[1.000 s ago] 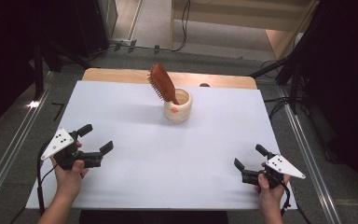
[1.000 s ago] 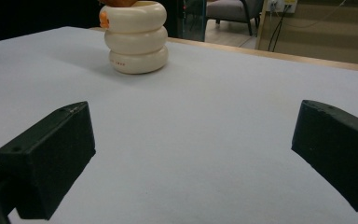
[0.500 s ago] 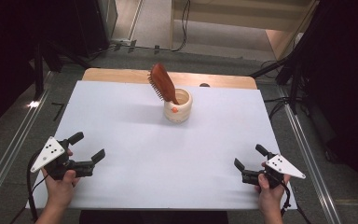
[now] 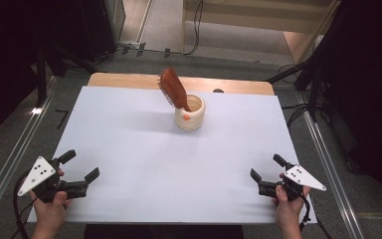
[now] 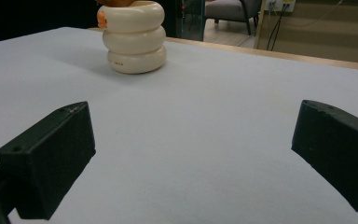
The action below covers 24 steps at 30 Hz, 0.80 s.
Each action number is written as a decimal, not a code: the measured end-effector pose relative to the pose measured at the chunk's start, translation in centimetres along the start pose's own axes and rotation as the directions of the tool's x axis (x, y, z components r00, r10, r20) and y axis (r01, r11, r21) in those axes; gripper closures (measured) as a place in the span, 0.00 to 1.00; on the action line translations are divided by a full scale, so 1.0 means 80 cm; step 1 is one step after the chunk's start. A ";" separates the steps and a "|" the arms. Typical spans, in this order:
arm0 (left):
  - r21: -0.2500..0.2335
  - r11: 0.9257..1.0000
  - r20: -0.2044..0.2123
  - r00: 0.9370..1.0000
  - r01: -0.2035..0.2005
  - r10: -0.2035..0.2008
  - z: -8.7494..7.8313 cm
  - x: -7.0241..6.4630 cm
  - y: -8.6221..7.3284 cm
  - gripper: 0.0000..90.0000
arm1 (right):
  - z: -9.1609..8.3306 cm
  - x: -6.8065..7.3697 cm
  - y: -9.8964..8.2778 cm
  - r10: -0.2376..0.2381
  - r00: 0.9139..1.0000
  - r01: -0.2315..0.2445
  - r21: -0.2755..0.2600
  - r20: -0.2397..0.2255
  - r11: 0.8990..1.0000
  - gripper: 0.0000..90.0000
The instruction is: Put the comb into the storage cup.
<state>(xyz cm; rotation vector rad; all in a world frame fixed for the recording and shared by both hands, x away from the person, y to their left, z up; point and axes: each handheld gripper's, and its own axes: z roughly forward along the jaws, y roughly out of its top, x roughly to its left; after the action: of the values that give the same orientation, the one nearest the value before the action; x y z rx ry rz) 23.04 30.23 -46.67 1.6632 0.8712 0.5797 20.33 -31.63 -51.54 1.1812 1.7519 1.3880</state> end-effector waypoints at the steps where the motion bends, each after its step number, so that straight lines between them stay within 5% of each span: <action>1: 0.002 1.000 -0.001 1.000 0.005 -0.005 -0.001 0.000 -0.001 0.00 | 0.000 0.000 0.000 0.000 1.000 0.000 -0.001 -0.001 1.000 0.00; 10: 0.036 0.999 -0.017 0.999 -0.033 0.033 0.002 0.008 -0.008 0.00 | 0.000 -0.001 0.000 0.000 1.000 0.000 -0.001 -0.004 1.000 0.00; 24: 0.043 0.999 -0.025 0.999 -0.022 0.023 -0.001 0.020 -0.016 0.00 | 0.001 -0.001 -0.001 -0.004 1.000 0.004 0.004 -0.012 1.000 0.00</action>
<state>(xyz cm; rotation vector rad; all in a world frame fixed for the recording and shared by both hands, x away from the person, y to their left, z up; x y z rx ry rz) 23.64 31.67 -48.01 1.7094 0.8899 0.6026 20.43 -31.71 -51.62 1.1737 1.7649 1.3926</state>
